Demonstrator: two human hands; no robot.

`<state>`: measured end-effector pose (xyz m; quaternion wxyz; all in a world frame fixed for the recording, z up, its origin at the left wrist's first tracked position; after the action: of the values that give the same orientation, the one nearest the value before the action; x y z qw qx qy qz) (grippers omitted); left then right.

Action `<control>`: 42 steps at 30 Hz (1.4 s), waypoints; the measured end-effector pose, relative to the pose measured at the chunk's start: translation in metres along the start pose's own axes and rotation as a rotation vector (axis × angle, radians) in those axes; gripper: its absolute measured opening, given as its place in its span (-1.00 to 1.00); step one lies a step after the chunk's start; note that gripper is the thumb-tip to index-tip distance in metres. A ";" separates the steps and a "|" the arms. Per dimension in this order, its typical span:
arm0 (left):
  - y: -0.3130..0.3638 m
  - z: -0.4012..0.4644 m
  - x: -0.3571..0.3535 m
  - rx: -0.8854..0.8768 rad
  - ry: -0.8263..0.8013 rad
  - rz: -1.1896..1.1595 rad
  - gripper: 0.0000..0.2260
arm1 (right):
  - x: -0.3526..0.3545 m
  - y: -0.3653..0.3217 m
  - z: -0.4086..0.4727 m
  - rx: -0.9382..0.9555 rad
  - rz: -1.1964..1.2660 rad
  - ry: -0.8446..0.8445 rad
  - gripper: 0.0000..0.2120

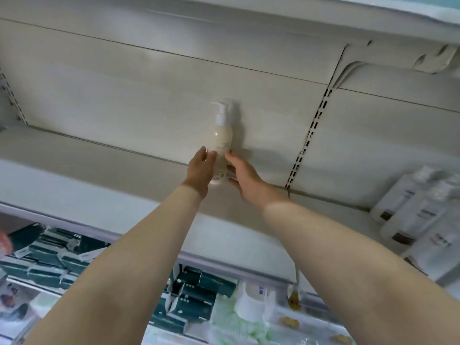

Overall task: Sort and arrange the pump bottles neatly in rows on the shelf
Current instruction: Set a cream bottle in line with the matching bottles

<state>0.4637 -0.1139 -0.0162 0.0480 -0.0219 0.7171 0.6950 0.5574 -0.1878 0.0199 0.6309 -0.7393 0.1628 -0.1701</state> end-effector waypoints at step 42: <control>0.057 -0.478 -0.252 0.185 -0.161 -0.445 -0.75 | 0.409 0.032 -0.308 0.348 0.405 0.265 -0.54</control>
<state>0.6901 -0.5979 0.0794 0.2584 -0.1191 0.7492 0.5981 0.7790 -0.6491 0.0518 0.7426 -0.5437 0.3563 -0.1611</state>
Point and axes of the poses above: each hand's wrist, its own z-axis towards the middle knuckle, its own x-axis out of the back of the hand, y = z × x, the point moved 3 cm from there along z, towards the middle knuckle, and after that the axes turned 11 degrees about y, right-handed, at the moved point
